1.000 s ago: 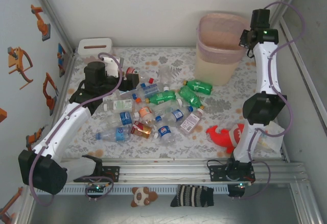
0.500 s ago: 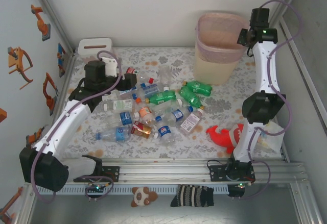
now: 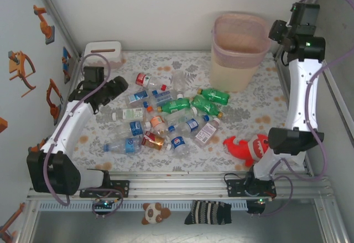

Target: Put the plastic bottles in the bin

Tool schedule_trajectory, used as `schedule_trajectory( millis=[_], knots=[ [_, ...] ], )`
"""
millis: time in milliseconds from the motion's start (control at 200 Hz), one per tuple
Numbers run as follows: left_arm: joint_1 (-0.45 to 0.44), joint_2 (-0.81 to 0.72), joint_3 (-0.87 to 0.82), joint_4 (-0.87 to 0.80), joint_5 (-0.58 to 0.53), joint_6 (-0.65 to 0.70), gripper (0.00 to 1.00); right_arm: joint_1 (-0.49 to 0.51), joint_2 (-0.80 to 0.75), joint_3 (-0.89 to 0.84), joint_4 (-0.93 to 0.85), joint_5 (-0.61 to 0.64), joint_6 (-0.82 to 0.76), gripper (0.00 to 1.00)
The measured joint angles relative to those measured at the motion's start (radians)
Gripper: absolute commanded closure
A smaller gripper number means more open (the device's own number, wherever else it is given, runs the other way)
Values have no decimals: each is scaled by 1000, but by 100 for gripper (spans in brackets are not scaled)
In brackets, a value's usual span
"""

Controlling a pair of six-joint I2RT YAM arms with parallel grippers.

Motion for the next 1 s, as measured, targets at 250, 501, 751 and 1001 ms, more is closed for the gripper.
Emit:
schedule_trajectory(
  millis=[250,501,751,1001],
  knots=[
    [143,61,-101,-26,66,-305,29,0,-97,-156,31,-43,38,42],
    [213,138,-154,-26,142,-485,30,6,-143,-263,38,-63,60,42],
    [238,229,-169,2,206,-570,29,7,-171,-303,43,-67,66,42],
    [243,318,-174,27,253,-603,30,8,-180,-311,55,-69,71,42]
  ],
)
